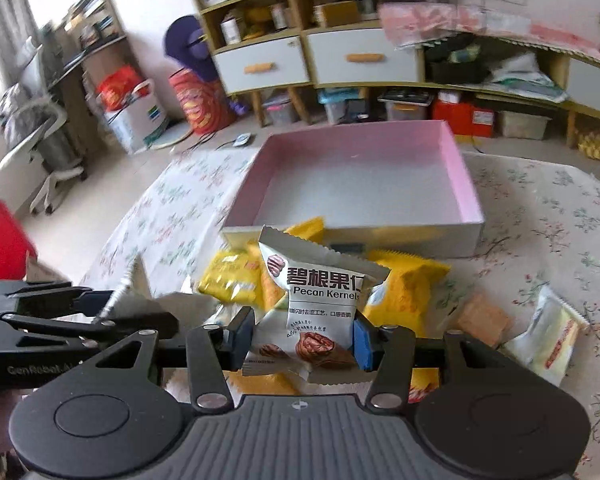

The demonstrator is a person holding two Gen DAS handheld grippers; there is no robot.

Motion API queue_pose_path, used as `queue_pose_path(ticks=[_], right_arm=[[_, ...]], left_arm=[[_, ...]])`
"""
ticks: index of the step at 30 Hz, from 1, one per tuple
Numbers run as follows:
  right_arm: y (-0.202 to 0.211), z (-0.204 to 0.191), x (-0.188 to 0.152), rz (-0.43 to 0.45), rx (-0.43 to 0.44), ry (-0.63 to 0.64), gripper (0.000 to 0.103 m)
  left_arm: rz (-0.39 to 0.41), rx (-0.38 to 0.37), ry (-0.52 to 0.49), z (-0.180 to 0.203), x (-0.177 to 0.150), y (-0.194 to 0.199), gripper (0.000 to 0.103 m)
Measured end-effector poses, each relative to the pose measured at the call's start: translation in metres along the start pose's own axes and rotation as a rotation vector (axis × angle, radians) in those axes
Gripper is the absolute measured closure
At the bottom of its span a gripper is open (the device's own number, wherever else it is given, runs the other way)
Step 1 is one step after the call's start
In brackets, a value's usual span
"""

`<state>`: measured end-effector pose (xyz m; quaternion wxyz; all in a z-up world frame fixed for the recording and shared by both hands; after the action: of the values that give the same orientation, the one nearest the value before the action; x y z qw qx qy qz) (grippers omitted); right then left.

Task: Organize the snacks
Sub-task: 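Carry both packets over the pink box and open both tools to drop them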

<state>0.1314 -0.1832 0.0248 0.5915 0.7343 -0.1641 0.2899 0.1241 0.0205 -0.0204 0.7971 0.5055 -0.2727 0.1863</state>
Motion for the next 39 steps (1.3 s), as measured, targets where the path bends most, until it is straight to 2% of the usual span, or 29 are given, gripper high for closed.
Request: queue_pose_path(ticks=[5, 9, 13, 19, 25, 29, 31, 34, 39], right_arm=[[-0.016, 0.021, 0.030, 0.032, -0.064, -0.017, 0.073], [-0.037, 0.042, 0.045, 0.050, -0.077, -0.056, 0.073], [-0.050, 0.062, 0.051, 0.080, -0.090, -0.079, 0.073], [-0.069, 0.082, 0.057, 0.113, -0.103, -0.090, 0.073], [-0.086, 0.085, 0.054, 0.064, -0.124, -0.074, 0.073], [-0.095, 0.079, 0.046, -0.054, -0.151, -0.040, 0.073], [-0.094, 0.076, 0.045, -0.085, -0.159, -0.037, 0.073], [-0.088, 0.073, 0.043, -0.152, -0.160, -0.070, 0.073], [-0.083, 0.070, 0.039, -0.157, -0.164, -0.066, 0.073]], left_arm=[[0.063, 0.031, -0.031, 0.009, 0.039, -0.025, 0.058], [0.097, 0.043, -0.013, 0.005, 0.061, -0.049, 0.058], [0.144, 0.038, -0.017, -0.002, 0.067, -0.070, 0.058], [0.127, 0.079, -0.053, -0.006, 0.066, -0.105, 0.058], [0.031, 0.125, -0.068, -0.012, 0.061, -0.122, 0.058], [0.011, 0.131, -0.091, -0.011, 0.058, -0.124, 0.058], [-0.006, 0.141, -0.104, -0.009, 0.056, -0.125, 0.058], [-0.030, 0.152, -0.110, -0.008, 0.054, -0.127, 0.058], [-0.035, 0.146, -0.119, -0.007, 0.052, -0.126, 0.055]])
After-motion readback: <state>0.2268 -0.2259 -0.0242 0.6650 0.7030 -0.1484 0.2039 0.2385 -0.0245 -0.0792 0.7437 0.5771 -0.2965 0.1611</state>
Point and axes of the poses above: each gripper's, at about its wrist camera, not at the fingertips, and y roughly against the way its jaws point, z to its right, x to its top, the point moved 5 cm from there along -y, roughly the way its jaws point, and after that the axes turned 10 degrees about y, right-handed, at the moved point
